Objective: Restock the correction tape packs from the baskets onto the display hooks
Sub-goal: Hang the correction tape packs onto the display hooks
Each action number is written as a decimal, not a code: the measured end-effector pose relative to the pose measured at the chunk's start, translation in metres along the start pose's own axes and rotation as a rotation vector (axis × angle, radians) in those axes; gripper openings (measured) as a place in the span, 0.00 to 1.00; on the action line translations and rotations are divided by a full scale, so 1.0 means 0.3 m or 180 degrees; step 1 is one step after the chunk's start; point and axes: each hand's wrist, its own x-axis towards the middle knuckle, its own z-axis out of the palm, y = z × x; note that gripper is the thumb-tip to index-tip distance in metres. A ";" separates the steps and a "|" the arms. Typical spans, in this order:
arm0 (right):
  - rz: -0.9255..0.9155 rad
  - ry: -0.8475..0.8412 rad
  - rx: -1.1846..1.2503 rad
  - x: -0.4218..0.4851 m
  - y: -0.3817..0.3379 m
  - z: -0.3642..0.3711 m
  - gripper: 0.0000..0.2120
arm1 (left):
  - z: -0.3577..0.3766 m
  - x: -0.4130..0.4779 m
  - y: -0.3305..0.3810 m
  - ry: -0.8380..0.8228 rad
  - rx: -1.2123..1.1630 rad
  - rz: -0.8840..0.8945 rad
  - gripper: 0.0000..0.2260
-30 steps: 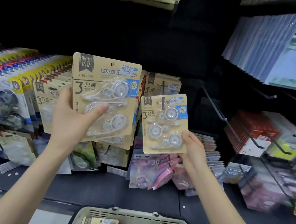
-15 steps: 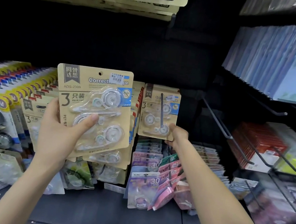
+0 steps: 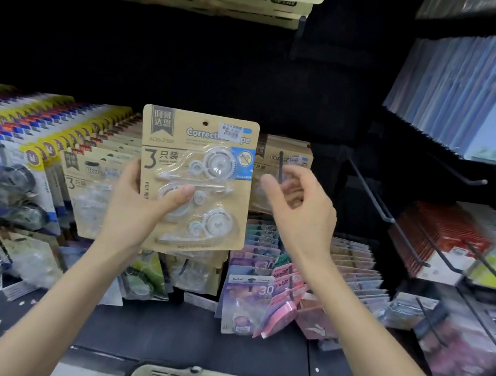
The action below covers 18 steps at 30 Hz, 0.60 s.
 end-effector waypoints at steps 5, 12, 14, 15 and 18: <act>0.0049 -0.0340 -0.0519 -0.056 -0.055 0.001 0.27 | 0.031 -0.031 0.025 -0.0102 -0.0256 -0.0015 0.29; 0.0458 -0.0364 0.0513 -0.149 -0.061 -0.038 0.13 | 0.052 -0.095 0.051 -0.0191 -0.0320 -0.0107 0.26; 0.0518 -0.0645 0.0625 -0.186 -0.079 -0.040 0.16 | 0.063 -0.116 0.056 -0.0146 -0.0218 -0.0075 0.24; 0.0536 -0.0788 0.0695 -0.200 -0.084 -0.037 0.19 | 0.066 -0.123 0.053 -0.0128 -0.0197 -0.0047 0.25; 0.0875 -0.0604 0.1159 -0.208 -0.077 -0.014 0.22 | 0.072 -0.144 0.036 -0.0136 -0.0138 0.0005 0.31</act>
